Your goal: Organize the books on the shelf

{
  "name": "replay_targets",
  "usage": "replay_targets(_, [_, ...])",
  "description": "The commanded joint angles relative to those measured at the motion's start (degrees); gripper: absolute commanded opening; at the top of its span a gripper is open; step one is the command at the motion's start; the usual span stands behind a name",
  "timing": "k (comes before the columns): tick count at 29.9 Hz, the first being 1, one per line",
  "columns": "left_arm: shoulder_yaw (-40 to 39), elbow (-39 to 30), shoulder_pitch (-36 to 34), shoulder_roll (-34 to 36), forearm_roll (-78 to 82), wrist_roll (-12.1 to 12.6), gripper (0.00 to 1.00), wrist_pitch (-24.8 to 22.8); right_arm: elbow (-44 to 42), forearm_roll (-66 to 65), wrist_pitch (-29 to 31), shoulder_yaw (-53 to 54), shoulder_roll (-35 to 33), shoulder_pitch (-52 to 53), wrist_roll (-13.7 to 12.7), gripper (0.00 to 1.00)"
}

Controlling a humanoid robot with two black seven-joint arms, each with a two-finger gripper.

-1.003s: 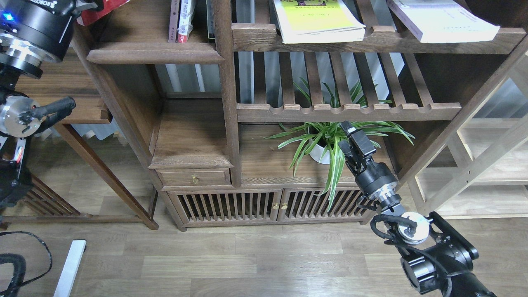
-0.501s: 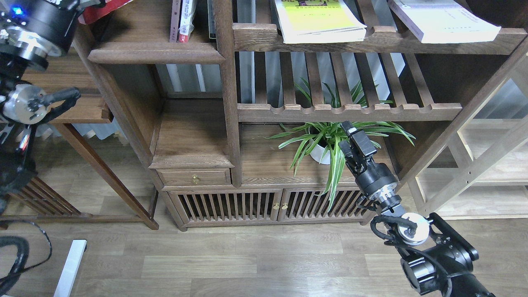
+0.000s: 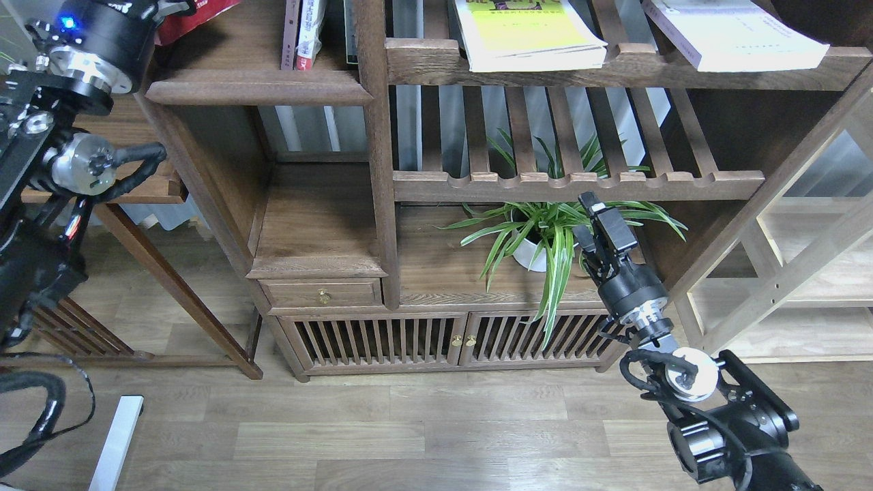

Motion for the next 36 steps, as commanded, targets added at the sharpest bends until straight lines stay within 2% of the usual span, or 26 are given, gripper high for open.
replay_targets(1, [2.6, 2.7, -2.7, -0.5, -1.9, -0.3, 0.00, 0.9, 0.0, 0.0, 0.0, 0.5, 0.0, -0.2, 0.0, 0.98])
replay_targets(4, [5.0, 5.4, -5.0, -2.0, -3.3, -1.7, 0.00, 2.8, 0.2, 0.0, 0.0, 0.8, -0.1, -0.4, 0.0, 0.98])
replay_targets(9, [7.9, 9.0, -7.4, -2.2, -4.2, -3.4, 0.00, 3.0, 0.2, 0.0, 0.0, 1.8, -0.3, -0.4, -0.1, 0.98])
replay_targets(13, [8.9, 13.9, -9.9, -4.4, -5.3, -6.9, 0.00, 3.0, 0.7, 0.0, 0.0, 2.2, -0.4, -0.4, -0.1, 0.98])
replay_targets(17, [11.3, 15.8, -11.2, -4.5, -6.0, -7.0, 0.00, 2.9, 0.7, 0.0, 0.0, 2.5, -0.4, -0.3, -0.1, 0.98])
replay_targets(22, [15.0, 19.8, -13.1, -6.5, -9.2, -9.2, 0.00, 3.0, 0.7, 0.0, 0.0, 2.5, -0.3, -0.3, -0.1, 0.98])
replay_targets(36, [19.1, 22.8, -14.1, -8.5, -11.1, -10.0, 0.00, 2.9, 0.7, 0.0, 0.0, 3.3, -0.3, -0.3, -0.1, 0.98])
